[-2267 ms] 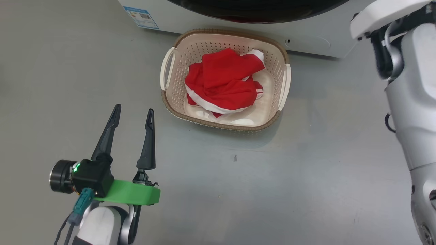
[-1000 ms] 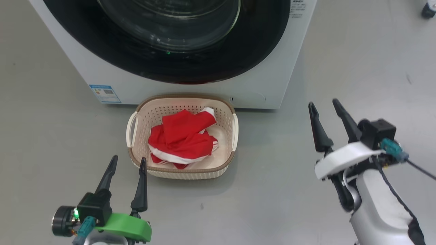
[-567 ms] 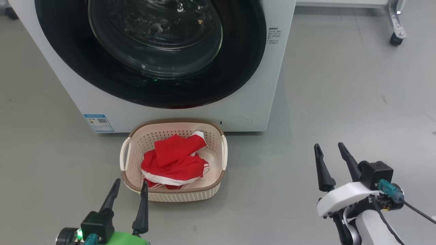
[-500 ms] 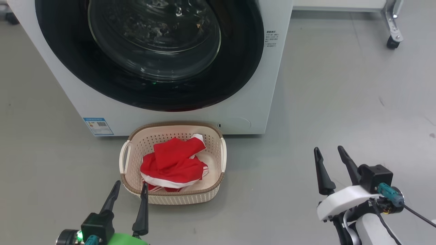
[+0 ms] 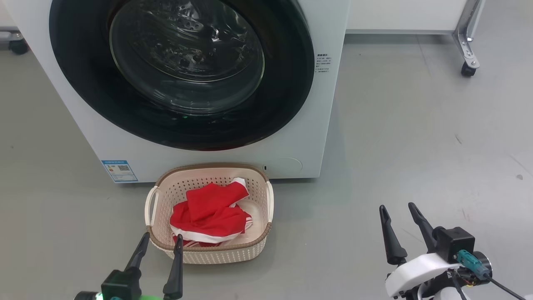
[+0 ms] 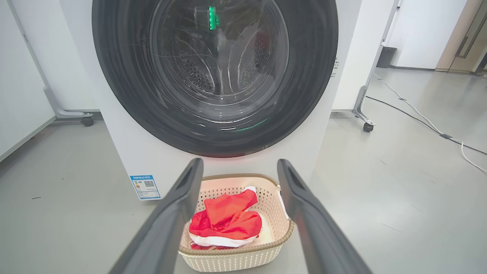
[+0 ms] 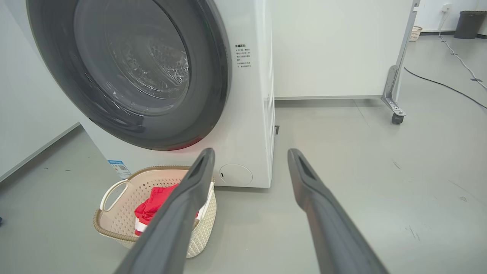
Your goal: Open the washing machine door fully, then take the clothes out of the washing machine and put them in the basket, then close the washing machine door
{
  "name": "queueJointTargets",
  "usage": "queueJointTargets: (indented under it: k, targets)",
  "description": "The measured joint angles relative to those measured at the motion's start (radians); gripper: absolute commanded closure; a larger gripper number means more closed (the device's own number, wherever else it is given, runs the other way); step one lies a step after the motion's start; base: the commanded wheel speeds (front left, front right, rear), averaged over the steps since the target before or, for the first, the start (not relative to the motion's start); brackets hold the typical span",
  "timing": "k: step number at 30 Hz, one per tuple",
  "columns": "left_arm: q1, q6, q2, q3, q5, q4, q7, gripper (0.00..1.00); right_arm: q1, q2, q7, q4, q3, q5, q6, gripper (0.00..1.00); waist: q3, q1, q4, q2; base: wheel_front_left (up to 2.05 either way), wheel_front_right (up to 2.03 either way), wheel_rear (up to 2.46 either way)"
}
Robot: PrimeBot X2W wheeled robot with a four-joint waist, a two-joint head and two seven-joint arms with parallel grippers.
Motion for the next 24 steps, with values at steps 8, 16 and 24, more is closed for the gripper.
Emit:
queueJointTargets:
  k: [8,16,24]
  targets:
    - [0.02,0.0,0.007,-0.001,0.0,-0.012,0.01,0.0,0.038,0.002,0.0,-0.034,0.002,-0.01,-0.009,0.0,-0.011,0.0,-0.002,0.0,0.0,0.0,0.0]
    - [0.023,0.0,0.009,-0.003,-0.003,-0.024,0.013,0.0,0.058,0.005,0.0,-0.059,0.002,-0.01,-0.011,0.0,-0.012,0.0,-0.004,0.0,0.0,0.0,0.0]
    - [0.028,0.0,0.012,-0.003,-0.003,-0.038,0.019,0.0,0.075,0.006,0.0,-0.079,0.002,-0.013,-0.018,0.0,-0.013,0.0,-0.005,0.0,0.0,0.0,0.0]
